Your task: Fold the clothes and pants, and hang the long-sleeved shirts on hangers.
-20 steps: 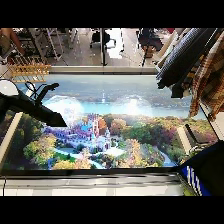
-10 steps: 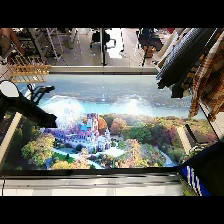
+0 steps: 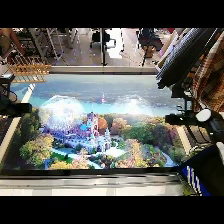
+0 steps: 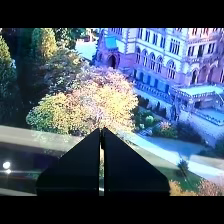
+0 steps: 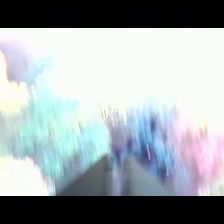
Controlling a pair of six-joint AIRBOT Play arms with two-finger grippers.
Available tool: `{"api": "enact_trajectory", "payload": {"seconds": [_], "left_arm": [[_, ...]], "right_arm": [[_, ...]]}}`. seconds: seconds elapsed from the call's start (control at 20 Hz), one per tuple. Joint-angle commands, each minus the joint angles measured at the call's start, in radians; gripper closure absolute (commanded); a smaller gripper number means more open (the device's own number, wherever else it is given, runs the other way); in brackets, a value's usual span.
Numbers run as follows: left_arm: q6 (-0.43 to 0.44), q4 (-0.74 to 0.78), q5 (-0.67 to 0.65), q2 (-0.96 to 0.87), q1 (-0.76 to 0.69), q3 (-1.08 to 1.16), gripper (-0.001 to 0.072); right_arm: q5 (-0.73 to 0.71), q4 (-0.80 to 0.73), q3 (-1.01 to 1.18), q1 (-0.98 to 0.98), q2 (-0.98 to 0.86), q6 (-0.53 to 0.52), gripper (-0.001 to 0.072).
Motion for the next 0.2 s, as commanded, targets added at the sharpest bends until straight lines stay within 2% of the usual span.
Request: {"api": "enact_trajectory", "payload": {"seconds": [0.0, 0.15], "left_arm": [[-0.029, 0.031, 0.023, 0.003, 0.008, 0.001, 0.0694], [-0.029, 0.031, 0.023, 0.003, 0.008, 0.001, 0.0694]], "right_arm": [[-0.314, -0.001, -0.014, 0.091, -0.015, 0.0, 0.0692], [-0.41, 0.006, -0.007, 0.09, -0.014, 0.0, 0.0695]]}}
